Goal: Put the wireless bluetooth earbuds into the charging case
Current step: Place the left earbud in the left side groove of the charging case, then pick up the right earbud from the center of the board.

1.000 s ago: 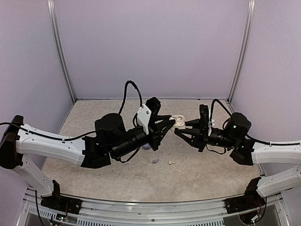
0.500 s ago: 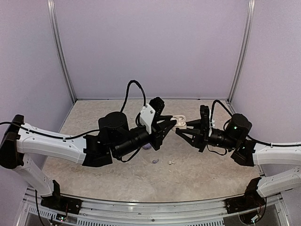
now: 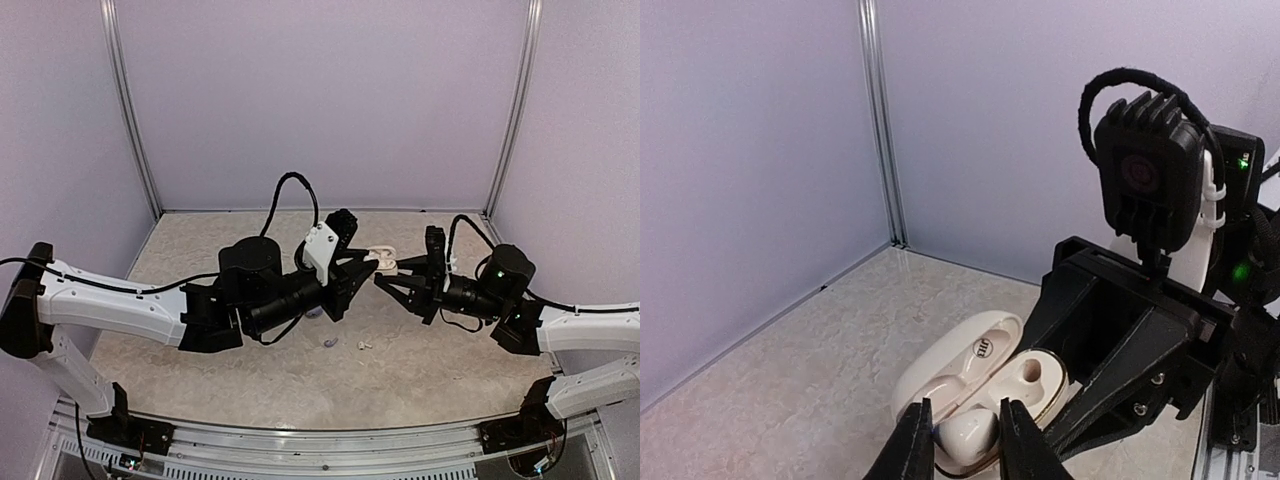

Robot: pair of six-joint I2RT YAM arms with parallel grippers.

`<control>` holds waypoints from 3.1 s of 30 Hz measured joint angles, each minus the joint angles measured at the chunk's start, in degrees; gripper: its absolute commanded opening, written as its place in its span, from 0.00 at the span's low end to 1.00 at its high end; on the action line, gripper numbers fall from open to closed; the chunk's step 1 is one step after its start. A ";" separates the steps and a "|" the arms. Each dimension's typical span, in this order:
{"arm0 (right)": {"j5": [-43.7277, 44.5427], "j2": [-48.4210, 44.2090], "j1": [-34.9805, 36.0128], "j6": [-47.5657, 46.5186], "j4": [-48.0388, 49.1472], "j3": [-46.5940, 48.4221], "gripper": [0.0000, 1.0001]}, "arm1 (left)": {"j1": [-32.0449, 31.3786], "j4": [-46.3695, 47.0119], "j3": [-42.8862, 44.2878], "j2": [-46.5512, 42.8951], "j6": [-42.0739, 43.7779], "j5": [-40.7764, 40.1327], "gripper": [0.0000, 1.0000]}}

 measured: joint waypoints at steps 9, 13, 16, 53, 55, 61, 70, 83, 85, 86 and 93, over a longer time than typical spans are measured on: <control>0.83 -0.04 -0.17 0.70 1.79 -0.66 0.00 | -0.20 -0.70 -0.02 0.24 -0.39 0.37 0.34; 0.59 -0.02 -0.22 1.27 2.49 -0.96 0.00 | -0.20 -0.70 -0.02 0.24 -0.55 0.00 0.41; 0.37 -0.02 -0.33 1.49 2.84 -1.09 0.00 | -0.20 -0.63 -0.04 0.22 -0.66 -0.13 0.49; -7.02 -5.81 -10.23 5.11 -4.81 -2.05 0.00 | 12.15 0.39 -16.22 4.26 -2.58 29.40 0.56; -7.13 -6.23 -10.60 5.20 -5.49 -2.19 0.00 | 12.11 2.64 -16.52 7.02 -2.23 30.62 0.55; -7.19 -7.67 -11.06 5.44 -6.56 -2.40 0.00 | 11.67 10.36 -16.09 17.05 -0.83 32.89 0.53; -7.21 -8.50 -11.26 5.66 -7.85 -2.93 0.00 | 11.41 12.61 -14.10 24.39 1.42 32.48 0.47; -7.19 -8.72 -11.43 5.66 -8.83 -2.93 0.00 | 11.15 9.99 -9.35 28.74 4.79 29.07 0.41; -7.19 -8.72 -11.52 5.66 -8.83 -2.93 0.00 | 11.15 9.33 -8.90 29.42 4.96 28.39 0.41; -7.17 -8.72 -11.65 5.66 -8.83 -2.93 0.00 | 11.15 9.03 -8.50 29.86 5.05 28.02 0.41; -7.17 -9.01 -11.69 5.66 -8.96 -2.93 0.00 | 11.15 7.74 -6.10 31.04 5.86 25.70 0.40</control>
